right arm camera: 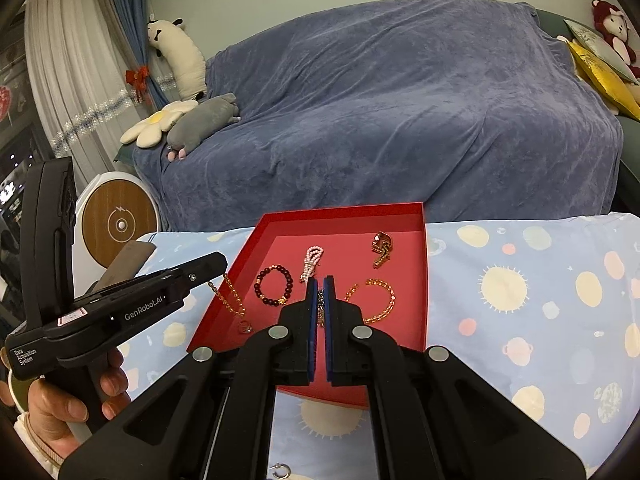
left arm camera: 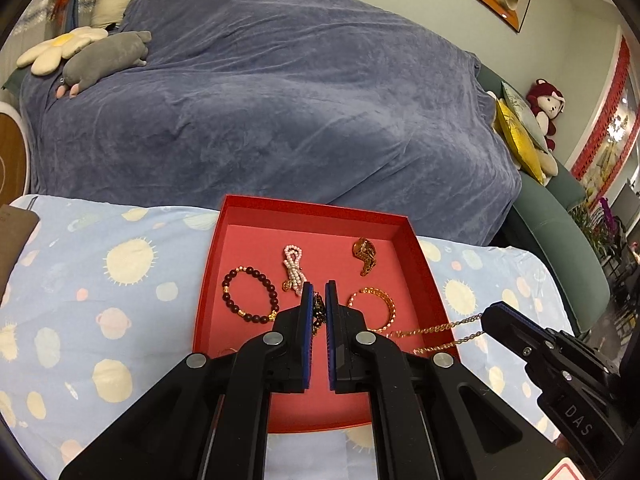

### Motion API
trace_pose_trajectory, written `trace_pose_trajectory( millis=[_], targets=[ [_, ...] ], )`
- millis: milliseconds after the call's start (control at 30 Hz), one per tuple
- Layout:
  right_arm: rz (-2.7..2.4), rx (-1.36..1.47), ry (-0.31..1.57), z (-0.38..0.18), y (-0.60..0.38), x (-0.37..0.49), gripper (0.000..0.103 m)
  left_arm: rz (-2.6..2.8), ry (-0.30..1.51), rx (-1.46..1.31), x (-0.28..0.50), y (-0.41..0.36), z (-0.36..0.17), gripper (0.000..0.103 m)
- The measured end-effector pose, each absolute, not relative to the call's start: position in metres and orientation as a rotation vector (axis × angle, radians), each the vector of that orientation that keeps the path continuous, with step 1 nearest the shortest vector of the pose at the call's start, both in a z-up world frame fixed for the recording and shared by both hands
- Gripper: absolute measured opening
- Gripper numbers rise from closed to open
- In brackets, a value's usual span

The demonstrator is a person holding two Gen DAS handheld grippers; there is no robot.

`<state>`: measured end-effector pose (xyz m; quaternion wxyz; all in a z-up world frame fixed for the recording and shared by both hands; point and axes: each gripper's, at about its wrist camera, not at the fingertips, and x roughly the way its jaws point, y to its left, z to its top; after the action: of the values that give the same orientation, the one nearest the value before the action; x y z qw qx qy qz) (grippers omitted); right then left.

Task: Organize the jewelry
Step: 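Carry both gold chains into the red box and open both tools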

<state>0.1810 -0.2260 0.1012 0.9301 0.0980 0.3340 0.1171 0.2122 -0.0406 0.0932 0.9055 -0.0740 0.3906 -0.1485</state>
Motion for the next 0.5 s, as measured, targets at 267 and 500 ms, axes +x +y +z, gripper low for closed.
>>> trace_pose_trajectory(
  millis=[267,500],
  targets=[
    [0.214,0.196,0.707,0.088,-0.23,0.199,0.002,-0.293,0.839,-0.153,0.224,-0.042,0.079,0.003],
    [0.193,0.203,0.724,0.079,-0.235,0.204,0.002,-0.291,0.865,-0.144,0.227,-0.044,0.068,0.003]
  ],
)
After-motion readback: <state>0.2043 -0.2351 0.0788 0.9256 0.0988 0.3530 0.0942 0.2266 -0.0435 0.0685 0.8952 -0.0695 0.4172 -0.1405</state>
